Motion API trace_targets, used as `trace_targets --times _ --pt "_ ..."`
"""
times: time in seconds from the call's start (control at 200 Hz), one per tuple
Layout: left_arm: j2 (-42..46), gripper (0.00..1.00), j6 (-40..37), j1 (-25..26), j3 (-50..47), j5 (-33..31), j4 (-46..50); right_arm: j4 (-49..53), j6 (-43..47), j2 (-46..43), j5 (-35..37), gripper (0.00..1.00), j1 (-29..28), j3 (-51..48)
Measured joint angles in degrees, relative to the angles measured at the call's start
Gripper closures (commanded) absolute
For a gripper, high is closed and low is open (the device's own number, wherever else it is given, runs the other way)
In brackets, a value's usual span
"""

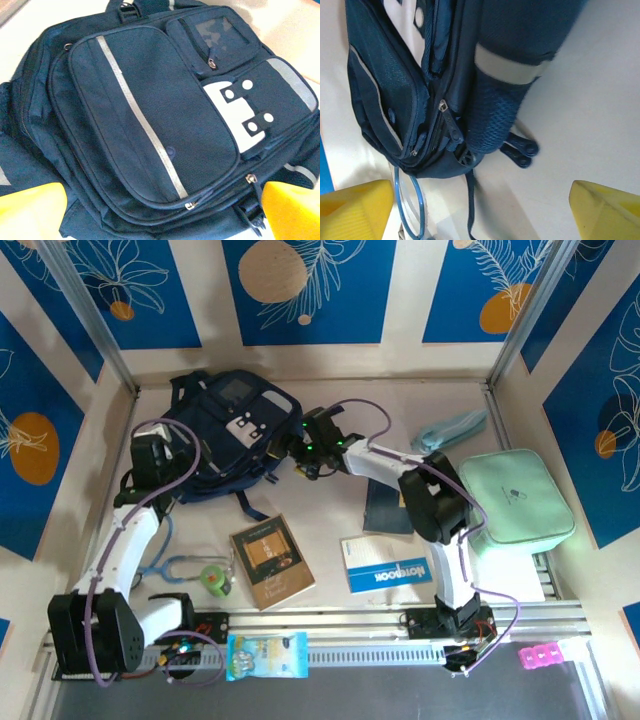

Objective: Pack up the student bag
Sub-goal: Move the student bag to the top-center of the table.

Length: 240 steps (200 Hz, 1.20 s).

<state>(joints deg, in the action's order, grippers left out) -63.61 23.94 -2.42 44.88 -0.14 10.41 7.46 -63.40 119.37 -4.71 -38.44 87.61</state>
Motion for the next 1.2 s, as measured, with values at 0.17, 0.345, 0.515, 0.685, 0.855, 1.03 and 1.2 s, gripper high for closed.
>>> trace_targets --times 0.17,0.345,0.515,0.685,0.855,1.03,1.2 --pt "0.6 0.00 -0.5 -0.1 0.0 2.7 3.1 0.9 -4.7 5.6 1.5 0.33 -0.6 6.4" --pt "0.6 0.00 -0.5 -0.2 0.0 4.5 6.0 2.1 -6.9 9.8 2.4 0.46 0.6 9.3" --pt "0.4 0.00 -0.4 -0.2 0.0 6.3 6.4 2.7 -6.7 12.5 3.0 0.67 1.0 11.8" --pt "0.0 0.00 -0.2 -0.2 0.0 7.6 5.6 2.6 -5.0 13.6 2.4 0.95 1.2 14.8" --pt "-0.5 0.00 -0.2 -0.2 0.6 6.0 6.7 2.7 -2.6 13.6 1.4 1.00 2.2 15.1" --pt "-4.0 0.00 -0.2 -0.2 2.7 4.6 9.2 3.0 -1.1 9.5 -0.9 1.00 4.9 12.6" --pt "-7.0 0.00 0.6 -0.2 2.9 5.5 9.9 4.5 1.1 1.6 -4.4 1.00 9.6 9.9"
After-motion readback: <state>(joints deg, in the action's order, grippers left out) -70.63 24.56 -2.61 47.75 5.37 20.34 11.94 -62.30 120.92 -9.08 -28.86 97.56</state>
